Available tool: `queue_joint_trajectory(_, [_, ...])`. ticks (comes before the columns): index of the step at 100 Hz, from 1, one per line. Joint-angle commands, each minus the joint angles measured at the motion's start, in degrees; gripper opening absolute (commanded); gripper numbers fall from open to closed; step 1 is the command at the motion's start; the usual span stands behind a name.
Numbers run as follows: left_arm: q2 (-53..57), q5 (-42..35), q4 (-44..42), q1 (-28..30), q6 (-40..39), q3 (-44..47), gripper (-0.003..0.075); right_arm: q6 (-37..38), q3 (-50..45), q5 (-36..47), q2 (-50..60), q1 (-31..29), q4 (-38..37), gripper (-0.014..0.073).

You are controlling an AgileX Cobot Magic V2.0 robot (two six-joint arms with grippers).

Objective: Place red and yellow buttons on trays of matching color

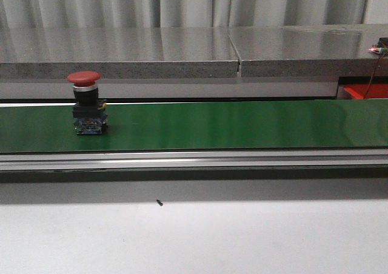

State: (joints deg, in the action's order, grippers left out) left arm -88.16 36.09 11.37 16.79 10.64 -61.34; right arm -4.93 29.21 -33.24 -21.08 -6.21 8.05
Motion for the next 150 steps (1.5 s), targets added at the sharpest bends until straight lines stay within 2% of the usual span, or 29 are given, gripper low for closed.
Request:
queue_joint_trajectory(1, [2.47,-2.84,1.72,-0.46,-0.04,-1.36,0.0279,-0.48,1.35,4.13,-0.07,0.17,0.32,-0.0067])
queue_joint_trajectory(11, [2.82,-2.45,2.8,-0.46,-0.04,-1.36,0.0473,-0.48,1.35,4.13,-0.07,0.17,0.32,-0.0067])
queue_joint_trajectory(18, [3.48,-2.35,3.94,-0.46,0.53,-1.36,0.0568,-0.48,1.35,4.13,-0.07,0.17,0.32,-0.0067])
queue_joint_trajectory(23, [4.3,-1.77,5.54,-0.46,2.33,-1.36,0.0602,-0.48,1.35,4.13,-0.07,0.17,0.32,-0.0067])
queue_joint_trajectory(31, [6.18,-0.83,8.05,-0.46,4.25,-1.36,0.0601,-0.48,1.35,4.13,-0.07,0.17,0.32,-0.0067])
queue_joint_trajectory(43, [9.58,2.08,10.11,-0.46,6.26,-1.36,0.0547,-0.48,1.35,4.13,-0.07,0.17,0.32,-0.0067])
queue_joint_trajectory(52, [12.82,4.25,10.73,-0.73,7.95,-1.06,0.0462,-0.48,1.35,4.07,-0.07,0.17,0.32,-0.0067])
queue_joint_trajectory(64, [17.61,5.3,10.73,-1.9,8.34,0.6,0.0291,-0.48,1.35,4.07,-0.07,0.17,0.32,-0.0067])
queue_joint_trajectory(79, [23.42,5.38,10.73,-5.4,8.34,3.91,0.0022,-0.48,1.35,4.07,-0.07,0.17,0.32,-0.0067])
queue_joint_trajectory(83, [24.84,5.38,10.73,-6.46,8.34,4.9,-0.0022,-0.48,1.35,4.07,-0.07,0.17,0.32,-0.0067])
queue_joint_trajectory(111, [33.17,2.91,10.73,-13.44,8.34,11.42,-0.002,-0.48,1.35,4.07,-0.07,0.17,0.32,-0.0067])
queue_joint_trajectory(150, [44.66,-4.41,12.07,-18.01,8.34,19.95,-0.002,-0.48,1.35,4.07,-0.07,0.17,0.32,-0.0067])
